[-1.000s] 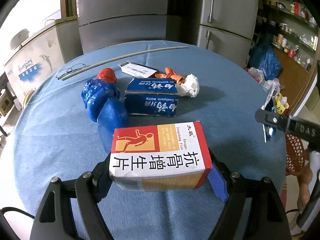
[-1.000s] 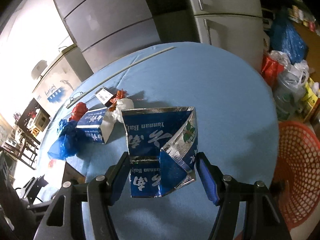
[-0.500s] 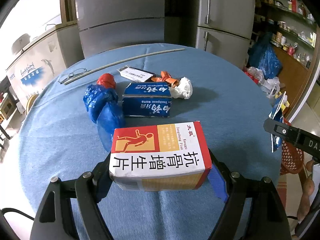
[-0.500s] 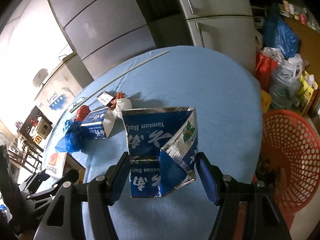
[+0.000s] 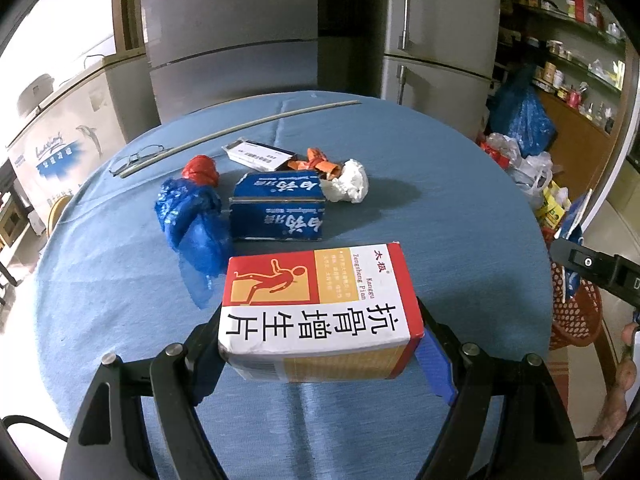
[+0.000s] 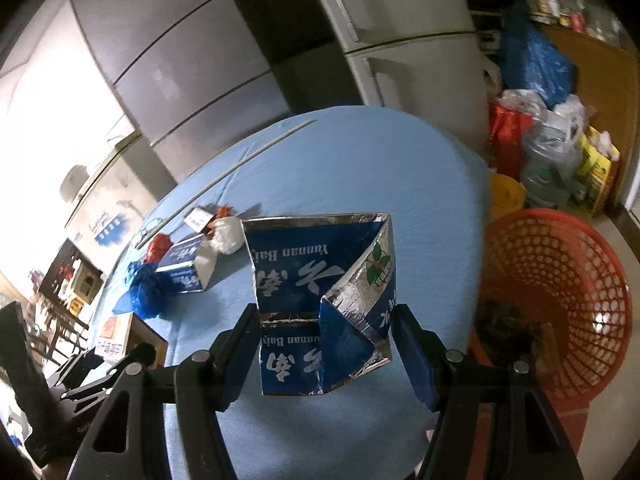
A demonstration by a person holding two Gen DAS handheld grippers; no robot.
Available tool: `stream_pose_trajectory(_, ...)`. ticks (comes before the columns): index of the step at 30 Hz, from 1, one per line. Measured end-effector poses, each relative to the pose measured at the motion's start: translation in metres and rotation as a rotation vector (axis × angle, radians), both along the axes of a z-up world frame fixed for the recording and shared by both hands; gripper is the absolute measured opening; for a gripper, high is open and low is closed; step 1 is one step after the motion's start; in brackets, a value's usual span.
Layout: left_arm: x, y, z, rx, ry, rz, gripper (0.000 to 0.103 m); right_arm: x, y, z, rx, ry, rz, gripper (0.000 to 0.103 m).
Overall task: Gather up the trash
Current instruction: 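Carry the wrapper and medicine box over the red basket with both tools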
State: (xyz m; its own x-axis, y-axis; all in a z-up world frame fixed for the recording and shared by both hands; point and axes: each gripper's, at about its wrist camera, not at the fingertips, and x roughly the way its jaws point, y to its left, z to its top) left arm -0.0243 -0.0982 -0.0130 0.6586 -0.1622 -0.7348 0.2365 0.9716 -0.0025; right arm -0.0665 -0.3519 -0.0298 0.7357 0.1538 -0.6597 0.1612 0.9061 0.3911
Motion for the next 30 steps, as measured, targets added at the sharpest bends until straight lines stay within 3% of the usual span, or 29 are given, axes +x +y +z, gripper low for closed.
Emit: stream_pose_trajectory(30,-0.012,-0.138,0.037,0.025,-0.079,-0.309,0.083,-0.063,-0.159,-0.003,0.017,-0.004,-0.363,0.069)
